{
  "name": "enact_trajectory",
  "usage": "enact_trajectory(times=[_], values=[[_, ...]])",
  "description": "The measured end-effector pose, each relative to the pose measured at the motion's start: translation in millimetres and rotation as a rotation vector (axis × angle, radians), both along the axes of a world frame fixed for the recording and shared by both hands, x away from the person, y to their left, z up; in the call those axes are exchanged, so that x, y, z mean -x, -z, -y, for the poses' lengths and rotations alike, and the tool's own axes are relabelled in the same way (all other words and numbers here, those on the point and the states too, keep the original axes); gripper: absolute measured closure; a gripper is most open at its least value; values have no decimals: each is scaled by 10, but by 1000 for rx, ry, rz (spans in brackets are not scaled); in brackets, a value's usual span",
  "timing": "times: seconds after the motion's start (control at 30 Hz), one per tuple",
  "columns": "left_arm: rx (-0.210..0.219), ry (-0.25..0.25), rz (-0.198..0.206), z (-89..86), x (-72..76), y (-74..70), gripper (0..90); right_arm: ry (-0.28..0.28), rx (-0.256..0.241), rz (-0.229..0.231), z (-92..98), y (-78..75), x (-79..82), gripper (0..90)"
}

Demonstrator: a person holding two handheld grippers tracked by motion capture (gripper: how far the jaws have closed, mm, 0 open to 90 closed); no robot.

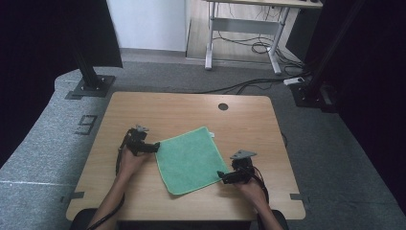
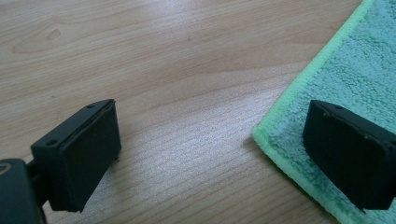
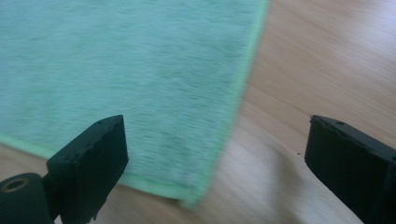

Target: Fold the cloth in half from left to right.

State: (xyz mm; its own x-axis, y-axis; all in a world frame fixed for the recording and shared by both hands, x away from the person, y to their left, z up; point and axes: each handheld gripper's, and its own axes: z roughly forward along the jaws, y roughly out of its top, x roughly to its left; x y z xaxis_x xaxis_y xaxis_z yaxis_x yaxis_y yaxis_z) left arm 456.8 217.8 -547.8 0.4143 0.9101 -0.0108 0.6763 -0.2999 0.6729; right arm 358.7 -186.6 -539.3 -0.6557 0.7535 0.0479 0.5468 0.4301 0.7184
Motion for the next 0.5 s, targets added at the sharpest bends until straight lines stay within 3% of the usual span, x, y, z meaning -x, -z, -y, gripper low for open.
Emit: enact_trajectory(times=[0.27, 0.5], values=[[21, 72, 34, 12, 51, -13, 209, -122, -18, -40, -319, -29, 82, 105], [39, 120, 54, 74, 112, -21, 481, -218, -31, -67, -640, -44, 151, 124]])
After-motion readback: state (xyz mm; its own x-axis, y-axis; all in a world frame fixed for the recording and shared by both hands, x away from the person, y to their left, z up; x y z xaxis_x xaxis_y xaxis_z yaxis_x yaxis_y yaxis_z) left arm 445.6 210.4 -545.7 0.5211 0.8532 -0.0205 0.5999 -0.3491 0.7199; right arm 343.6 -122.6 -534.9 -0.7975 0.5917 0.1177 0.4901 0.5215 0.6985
